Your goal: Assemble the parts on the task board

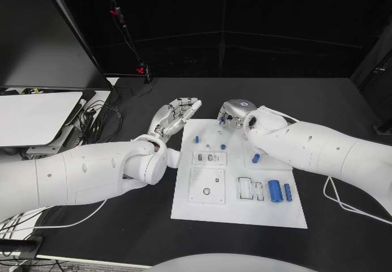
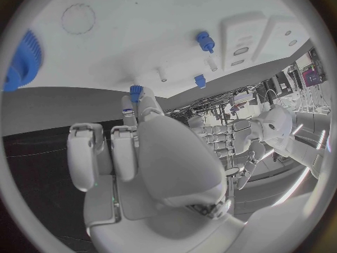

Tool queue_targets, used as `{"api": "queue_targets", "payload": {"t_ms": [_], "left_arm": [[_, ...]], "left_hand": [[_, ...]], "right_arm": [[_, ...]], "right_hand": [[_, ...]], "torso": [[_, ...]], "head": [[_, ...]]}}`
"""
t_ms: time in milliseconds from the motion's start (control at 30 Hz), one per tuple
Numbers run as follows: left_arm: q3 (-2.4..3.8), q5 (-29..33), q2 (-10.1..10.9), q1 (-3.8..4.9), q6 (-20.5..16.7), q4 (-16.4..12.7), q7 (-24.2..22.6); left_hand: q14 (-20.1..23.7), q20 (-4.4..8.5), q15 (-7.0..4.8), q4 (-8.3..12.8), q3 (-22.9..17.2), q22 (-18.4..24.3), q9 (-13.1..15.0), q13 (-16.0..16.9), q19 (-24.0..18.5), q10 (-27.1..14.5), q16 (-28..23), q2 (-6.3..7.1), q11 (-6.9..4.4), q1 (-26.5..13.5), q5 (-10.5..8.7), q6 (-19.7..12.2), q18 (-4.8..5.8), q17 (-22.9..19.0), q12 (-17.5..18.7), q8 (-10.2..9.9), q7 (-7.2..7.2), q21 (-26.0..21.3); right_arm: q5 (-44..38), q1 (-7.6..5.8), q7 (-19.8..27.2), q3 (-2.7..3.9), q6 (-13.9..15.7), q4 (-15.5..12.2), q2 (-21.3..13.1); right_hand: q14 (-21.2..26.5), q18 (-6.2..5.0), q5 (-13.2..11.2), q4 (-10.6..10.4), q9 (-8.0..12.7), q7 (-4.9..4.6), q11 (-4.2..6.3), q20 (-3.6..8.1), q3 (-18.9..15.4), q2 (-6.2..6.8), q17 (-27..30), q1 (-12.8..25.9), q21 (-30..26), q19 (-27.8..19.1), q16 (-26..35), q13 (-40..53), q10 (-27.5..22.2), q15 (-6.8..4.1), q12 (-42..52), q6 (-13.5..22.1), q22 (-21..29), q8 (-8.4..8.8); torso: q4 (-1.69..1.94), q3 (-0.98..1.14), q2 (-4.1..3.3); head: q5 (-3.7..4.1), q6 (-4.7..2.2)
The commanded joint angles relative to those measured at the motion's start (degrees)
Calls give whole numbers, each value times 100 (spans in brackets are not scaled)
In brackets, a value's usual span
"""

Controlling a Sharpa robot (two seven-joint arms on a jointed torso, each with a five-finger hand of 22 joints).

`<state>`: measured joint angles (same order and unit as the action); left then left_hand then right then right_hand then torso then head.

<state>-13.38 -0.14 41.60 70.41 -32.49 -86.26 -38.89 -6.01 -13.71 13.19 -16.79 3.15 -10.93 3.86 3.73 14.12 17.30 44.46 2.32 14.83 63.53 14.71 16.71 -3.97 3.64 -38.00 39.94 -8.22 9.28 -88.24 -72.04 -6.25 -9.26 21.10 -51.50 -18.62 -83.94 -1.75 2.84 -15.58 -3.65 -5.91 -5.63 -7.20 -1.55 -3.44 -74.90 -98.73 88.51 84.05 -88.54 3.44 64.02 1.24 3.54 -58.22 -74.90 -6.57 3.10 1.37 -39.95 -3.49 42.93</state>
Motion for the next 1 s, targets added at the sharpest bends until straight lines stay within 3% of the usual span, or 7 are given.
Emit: {"api": "queue_targets", "payload": {"t_ms": [33, 467, 700, 867, 967, 1000], "left_arm": [[5, -42, -10, 9, 63, 2, -1677], [5, -42, -17, 10, 68, 16, -1655], [5, -42, -23, 10, 72, 30, -1646], [4, -42, -22, 9, 84, 38, -1644], [4, -42, -7, 9, 84, 44, -1644], [4, -42, -5, 9, 84, 48, -1644]], "left_hand": [[-13, -39, 45, -11, -34, -7, -9, -4, -12, 24, 33, -50, -5, -15, 33, 51, -57, 7, -31, 14, -865, 32], [-16, -45, 54, -10, -38, -8, -9, -3, -13, 28, 36, -64, 1, -6, 39, 52, -55, 7, -32, 13, -868, 35], [-18, -49, 59, -10, -38, -9, -9, -3, -14, 30, 38, -70, 4, 0, 44, 53, -54, 7, -33, 12, -869, 37], [-18, -50, 60, -10, -38, -7, -9, -4, -16, 30, 38, -72, 5, 2, 46, 53, -53, 7, -33, 11, -870, 36], [-18, -50, 60, -10, -38, -7, -9, -4, -16, 30, 38, -72, 5, 2, 46, 53, -53, 7, -33, 11, -870, 36], [-18, -50, 60, -10, -38, -7, -9, -4, -16, 30, 38, -72, 5, 2, 46, 53, -53, 7, -33, 11, -870, 36]], "right_arm": [[-16, -17, -55, 5, -62, 6, 4], [8, -15, -30, 5, 33, -35, -29], [182, -13, 52, 4, 183, -73, -89], [678, -11, 246, 4, 735, -263, -277], [1504, -14, 541, 6, 1063, -526, -519], [1847, -20, 646, 7, 1120, -648, -632]], "right_hand": [[-437, 90, -13, -47, -2, 17, -18, -39, -13, 58, -485, 5, -7, 390, -12, -4, -95, 52, -18, 64, -1150, 53], [-404, 57, -15, -83, -2, 88, -76, -101, -119, 209, -323, 230, -70, 313, 15, 8, -397, 100, 1, 350, -1017, 261], [-371, 28, -16, -92, -14, 53, -82, -115, -202, 263, -154, 423, -126, 247, 44, 16, -431, 103, 18, 394, -899, 279], [-248, -46, -16, -101, -21, -111, -111, -120, -379, 303, 458, 951, -272, 80, 161, 34, -357, 101, 70, 443, -597, 281], [-152, -160, -11, -72, -15, -285, -97, -107, -418, 285, 881, 1208, -515, -193, 272, 33, -329, 79, 90, 557, -125, 291], [-114, -200, -18, -72, -15, -337, -92, -101, -422, 297, 1045, 1255, -611, -299, 322, 36, -321, 68, 101, 605, 52, 291]], "torso": [[4, 0, 0], [3, 1, -1], [0, -2, 3], [4, 6, 2], [-30, -12, 23], [-23, -12, 25]], "head": [[-6, -5], [-17, 6], [-22, 19], [-10, -14], [-17, -18], [-8, -17]]}}
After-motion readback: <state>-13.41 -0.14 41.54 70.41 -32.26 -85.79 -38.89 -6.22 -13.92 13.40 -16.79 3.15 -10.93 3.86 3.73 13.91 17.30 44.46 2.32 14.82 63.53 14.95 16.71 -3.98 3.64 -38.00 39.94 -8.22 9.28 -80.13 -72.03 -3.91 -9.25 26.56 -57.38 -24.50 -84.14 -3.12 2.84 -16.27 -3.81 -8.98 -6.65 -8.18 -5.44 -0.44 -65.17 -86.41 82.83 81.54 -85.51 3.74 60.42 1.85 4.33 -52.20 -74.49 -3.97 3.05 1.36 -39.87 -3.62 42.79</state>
